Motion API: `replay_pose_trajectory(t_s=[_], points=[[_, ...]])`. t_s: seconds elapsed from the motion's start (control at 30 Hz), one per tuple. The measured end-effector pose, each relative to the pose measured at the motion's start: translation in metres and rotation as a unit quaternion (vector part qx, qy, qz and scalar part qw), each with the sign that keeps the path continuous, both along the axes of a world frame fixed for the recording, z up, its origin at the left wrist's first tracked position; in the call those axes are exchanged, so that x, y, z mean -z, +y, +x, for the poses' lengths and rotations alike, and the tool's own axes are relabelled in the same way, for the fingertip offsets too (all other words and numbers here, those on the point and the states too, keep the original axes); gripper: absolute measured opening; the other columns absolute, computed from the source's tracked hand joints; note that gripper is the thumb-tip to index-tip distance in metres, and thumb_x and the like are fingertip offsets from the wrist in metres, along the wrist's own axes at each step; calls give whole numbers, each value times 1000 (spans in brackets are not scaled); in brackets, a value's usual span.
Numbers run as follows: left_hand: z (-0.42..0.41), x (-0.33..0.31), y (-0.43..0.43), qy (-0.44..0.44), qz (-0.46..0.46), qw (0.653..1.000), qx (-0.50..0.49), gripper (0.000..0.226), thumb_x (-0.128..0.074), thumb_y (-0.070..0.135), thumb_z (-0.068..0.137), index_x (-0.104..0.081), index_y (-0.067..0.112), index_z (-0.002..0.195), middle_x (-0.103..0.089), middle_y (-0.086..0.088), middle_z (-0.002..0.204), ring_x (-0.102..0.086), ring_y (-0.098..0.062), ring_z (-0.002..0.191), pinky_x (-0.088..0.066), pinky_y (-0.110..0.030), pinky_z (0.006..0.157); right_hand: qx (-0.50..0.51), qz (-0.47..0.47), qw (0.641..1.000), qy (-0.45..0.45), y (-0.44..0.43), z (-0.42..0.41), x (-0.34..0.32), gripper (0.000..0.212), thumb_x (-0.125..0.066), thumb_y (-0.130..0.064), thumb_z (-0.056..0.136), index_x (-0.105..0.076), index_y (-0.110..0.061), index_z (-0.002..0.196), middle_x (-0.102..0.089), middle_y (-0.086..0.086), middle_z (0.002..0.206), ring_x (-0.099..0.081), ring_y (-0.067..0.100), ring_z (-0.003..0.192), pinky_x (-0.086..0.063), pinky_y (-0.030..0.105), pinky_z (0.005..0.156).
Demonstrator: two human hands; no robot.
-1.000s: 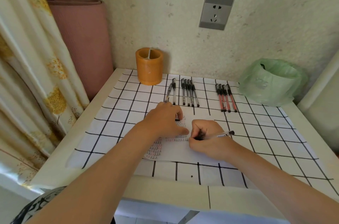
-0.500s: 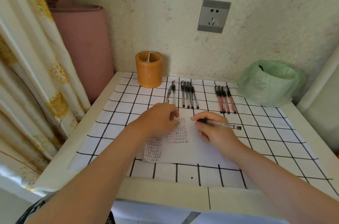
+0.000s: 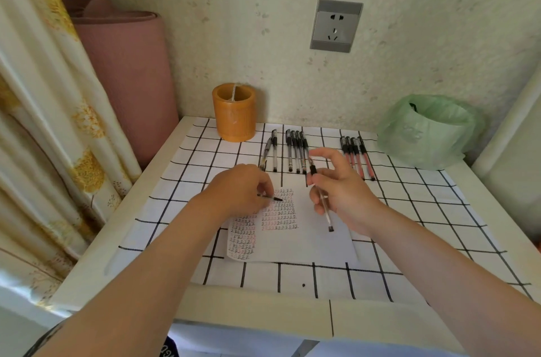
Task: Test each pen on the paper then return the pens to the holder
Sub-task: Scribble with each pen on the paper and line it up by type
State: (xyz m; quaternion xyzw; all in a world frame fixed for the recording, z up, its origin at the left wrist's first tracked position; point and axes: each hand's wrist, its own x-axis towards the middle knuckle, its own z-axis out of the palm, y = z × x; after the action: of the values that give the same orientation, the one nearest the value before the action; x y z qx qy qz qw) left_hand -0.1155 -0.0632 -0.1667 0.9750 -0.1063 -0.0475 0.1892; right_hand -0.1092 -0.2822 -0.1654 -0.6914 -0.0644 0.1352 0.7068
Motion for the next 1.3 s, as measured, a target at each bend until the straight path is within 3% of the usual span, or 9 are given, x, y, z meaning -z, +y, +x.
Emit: replay_pose_trajectory(t_s=[0.13, 0.3, 0.4, 0.53, 0.8, 0.93, 1.07, 1.13, 1.3], points=[[2, 0, 2, -15, -20, 1000, -16, 8, -67, 36, 91, -70, 36, 98, -59, 20, 92, -57, -6, 87, -40, -25, 66, 10, -196, 973, -122, 0, 6, 2, 29, -71, -11, 87, -65, -32, 107, -67, -5, 84, -56, 6, 57, -44, 27, 56], [1, -4, 1, -44, -29, 998, -19, 19, -59, 38, 96, -71, 36, 110, -69, 17, 105, -59, -5, 91, -47, -27, 75, -1, -447, 847, -288, -4, 3, 4, 15, -67, -34, 91, -70, -39, 104, -67, -21, 93, -49, -12, 66, -38, 18, 64], [0, -5, -2, -46, -33, 998, -5, 19, -58, 37, 96, -71, 35, 110, -70, 16, 106, -58, -4, 89, -46, -27, 75, -2, -457, 829, -322, -3, -1, 4, 15, -65, -33, 92, -70, -40, 105, -66, -19, 98, -49, -14, 72, -40, 20, 65], [-1, -6, -3, -52, -33, 998, -4, 20, -57, 37, 97, -71, 34, 112, -69, 16, 108, -57, -4, 88, -43, -25, 74, 3, -463, 821, -335, -2, -1, 5, 16, -64, -30, 92, -70, -36, 105, -69, -14, 100, -63, 5, 93, -52, 32, 76], [-5, -10, -6, -42, -49, 998, -4, 17, -58, 37, 97, -70, 35, 109, -64, 20, 99, -55, -1, 84, -41, -23, 70, 3, -469, 817, -336, -1, -1, 7, 16, -64, -27, 92, -70, -34, 105, -69, -15, 100, -62, 8, 95, -52, 33, 79], [-11, -9, -16, 0, -129, 992, 10, 11, -64, 35, 93, -74, 33, 100, -66, 18, 87, -59, 0, 78, -49, -24, 73, -38, -472, 808, -350, 2, -4, 8, 24, -57, -34, 91, -68, -27, 111, -68, -11, 99, -60, 13, 95, -50, 37, 85], [-15, -10, -30, 81, -252, 964, -9, 11, -73, 33, 84, -78, 25, 79, -73, 4, 78, -61, -5, 70, -49, -28, 70, -61, -579, 708, -399, -1, -7, 5, 55, -39, -76, 76, -63, -27, 80, -56, -13, 72, -52, 14, 77, -38, 34, 75], [-17, -12, -35, 119, -275, 954, -12, 16, -74, 34, 82, -78, 21, 74, -75, -5, 78, -60, -10, 68, -52, -33, 73, -59, -616, 681, -392, 1, -8, 3, 71, -32, -93, 65, -58, -27, 69, -53, -11, 65, -49, 13, 72, -35, 33, 74], [-22, -14, -39, 166, -318, 933, -29, 17, -78, 36, 81, -81, 21, 75, -73, -11, 73, -58, -6, 65, -46, -22, 66, -7, -588, 688, -425, 7, -12, 3, 68, -51, -81, 66, -40, -18, 42, -37, -6, 39, -39, 12, 46, -27, 29, 59]])
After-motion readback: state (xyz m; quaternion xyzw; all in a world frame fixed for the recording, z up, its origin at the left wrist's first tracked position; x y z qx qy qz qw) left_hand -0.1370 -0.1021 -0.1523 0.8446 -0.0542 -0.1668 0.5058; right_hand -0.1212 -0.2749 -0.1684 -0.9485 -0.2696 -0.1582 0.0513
